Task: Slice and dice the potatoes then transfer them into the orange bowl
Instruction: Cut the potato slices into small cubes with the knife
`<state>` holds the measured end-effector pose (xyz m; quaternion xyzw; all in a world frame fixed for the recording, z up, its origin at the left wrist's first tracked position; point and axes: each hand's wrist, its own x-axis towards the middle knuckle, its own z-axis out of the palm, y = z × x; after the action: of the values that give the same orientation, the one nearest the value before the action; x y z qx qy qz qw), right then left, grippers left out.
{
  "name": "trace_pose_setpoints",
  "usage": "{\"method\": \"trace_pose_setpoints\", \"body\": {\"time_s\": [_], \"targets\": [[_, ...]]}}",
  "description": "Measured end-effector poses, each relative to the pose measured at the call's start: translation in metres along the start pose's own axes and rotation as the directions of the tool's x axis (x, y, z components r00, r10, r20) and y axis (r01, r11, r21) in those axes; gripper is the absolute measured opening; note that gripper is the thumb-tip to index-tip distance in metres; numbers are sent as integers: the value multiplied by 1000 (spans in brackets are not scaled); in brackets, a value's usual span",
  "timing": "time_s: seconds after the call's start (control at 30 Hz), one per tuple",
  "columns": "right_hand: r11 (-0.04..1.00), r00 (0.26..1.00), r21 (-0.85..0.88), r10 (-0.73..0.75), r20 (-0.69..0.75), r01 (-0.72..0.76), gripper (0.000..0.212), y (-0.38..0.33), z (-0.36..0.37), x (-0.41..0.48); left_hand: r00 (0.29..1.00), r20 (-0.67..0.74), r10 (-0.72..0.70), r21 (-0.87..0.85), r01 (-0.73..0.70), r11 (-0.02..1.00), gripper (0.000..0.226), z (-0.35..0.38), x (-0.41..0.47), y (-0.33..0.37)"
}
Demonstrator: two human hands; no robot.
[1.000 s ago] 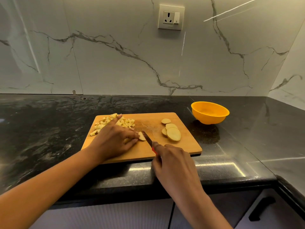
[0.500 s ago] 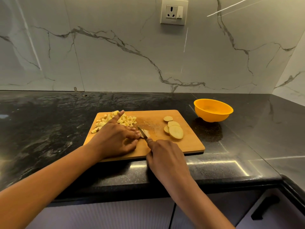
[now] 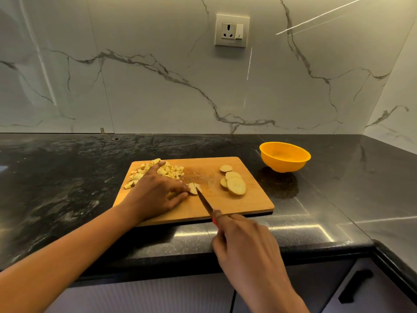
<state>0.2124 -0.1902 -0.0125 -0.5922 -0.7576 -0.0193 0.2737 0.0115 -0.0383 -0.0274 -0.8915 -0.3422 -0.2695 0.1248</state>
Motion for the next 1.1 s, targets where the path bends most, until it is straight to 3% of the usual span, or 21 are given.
{"method": "trace_pose_setpoints", "body": {"time_s": [0.17, 0.27, 0.37, 0.5, 0.63, 0.77, 0.9, 1.1], "targets": [[997, 996, -44, 57, -65, -60, 48, 15, -2, 11, 995, -61, -78, -85, 72, 994, 26, 0, 8, -8], [995, 994, -42, 87, -72, -90, 47, 23, -1, 15, 986, 159, -55, -209, 88, 974, 40, -5, 21, -14], [994, 991, -24, 106, -81, -108, 46, 26, 1, 14, 904, 427, -6, -225, 113, 968, 46, -11, 37, -16], [992, 989, 16, 123, -81, -122, 46, 28, 2, 11, 844, 533, 55, -224, 78, 972, 36, -12, 50, -22], [993, 992, 31, 114, -57, -112, 47, 26, -1, 9, 875, 482, 44, -223, 74, 972, 29, -8, 48, -19], [995, 994, 32, 98, -39, -97, 48, 22, -2, 10, 922, 387, -12, -197, 95, 976, 38, -4, 36, -12], [995, 995, 11, 96, -40, -96, 46, 23, 0, 14, 966, 237, -104, -116, 135, 984, 32, 1, 24, 0], [995, 994, -19, 95, -46, -96, 45, 22, 0, 16, 952, 135, -276, 79, 267, 960, 36, 3, 18, 25]]}}
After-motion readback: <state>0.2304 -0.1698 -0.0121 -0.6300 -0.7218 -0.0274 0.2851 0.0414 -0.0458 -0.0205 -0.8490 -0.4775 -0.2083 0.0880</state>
